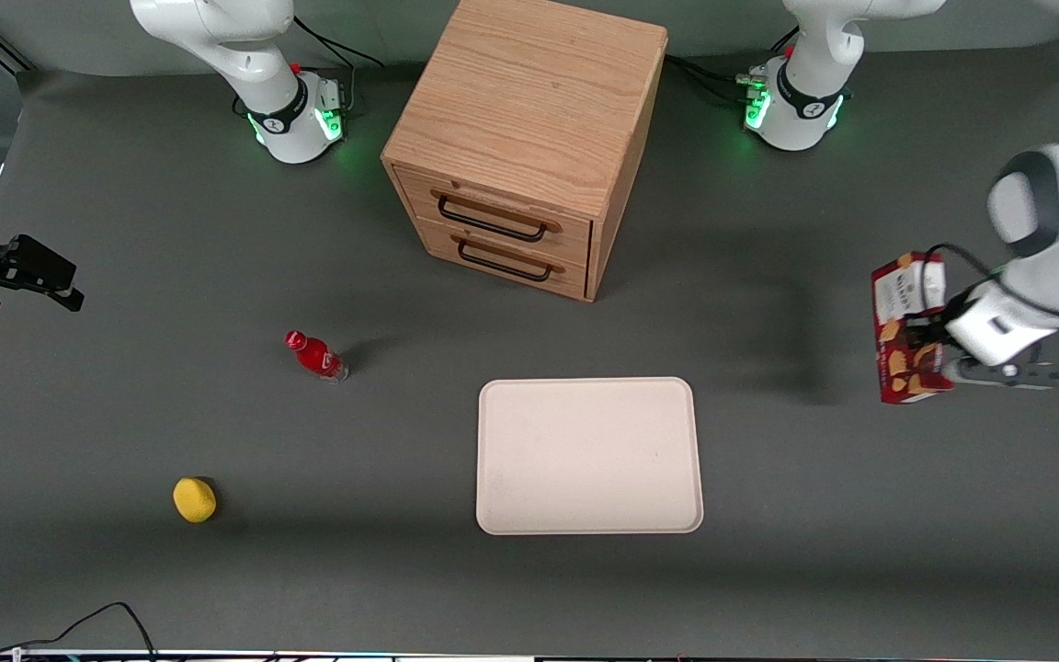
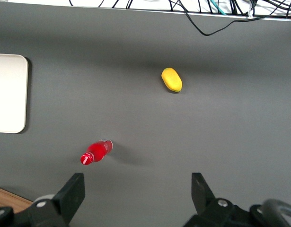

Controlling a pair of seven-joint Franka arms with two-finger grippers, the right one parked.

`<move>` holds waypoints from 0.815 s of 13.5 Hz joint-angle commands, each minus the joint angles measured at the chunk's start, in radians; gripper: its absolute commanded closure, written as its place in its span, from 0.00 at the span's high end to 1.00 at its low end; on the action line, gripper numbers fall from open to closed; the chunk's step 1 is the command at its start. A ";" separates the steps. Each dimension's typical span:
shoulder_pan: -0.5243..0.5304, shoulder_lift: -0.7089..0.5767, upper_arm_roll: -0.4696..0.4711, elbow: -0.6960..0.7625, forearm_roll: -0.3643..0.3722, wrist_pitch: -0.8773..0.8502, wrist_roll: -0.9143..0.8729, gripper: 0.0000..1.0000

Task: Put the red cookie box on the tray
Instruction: 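Close the left gripper on the shortbread box and lift it, then carry the held box over the white tray's edge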

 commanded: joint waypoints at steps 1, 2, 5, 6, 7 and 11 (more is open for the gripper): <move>-0.015 0.065 -0.109 0.291 -0.010 -0.227 -0.178 0.00; -0.017 0.086 -0.170 0.335 -0.010 -0.236 -0.255 0.00; -0.021 0.236 -0.359 0.420 0.024 -0.188 -0.507 0.00; -0.029 0.295 -0.408 0.426 0.083 -0.089 -0.564 0.00; -0.033 0.353 -0.445 0.414 0.145 0.032 -0.648 0.00; -0.055 0.597 -0.477 0.396 0.402 0.363 -0.805 0.00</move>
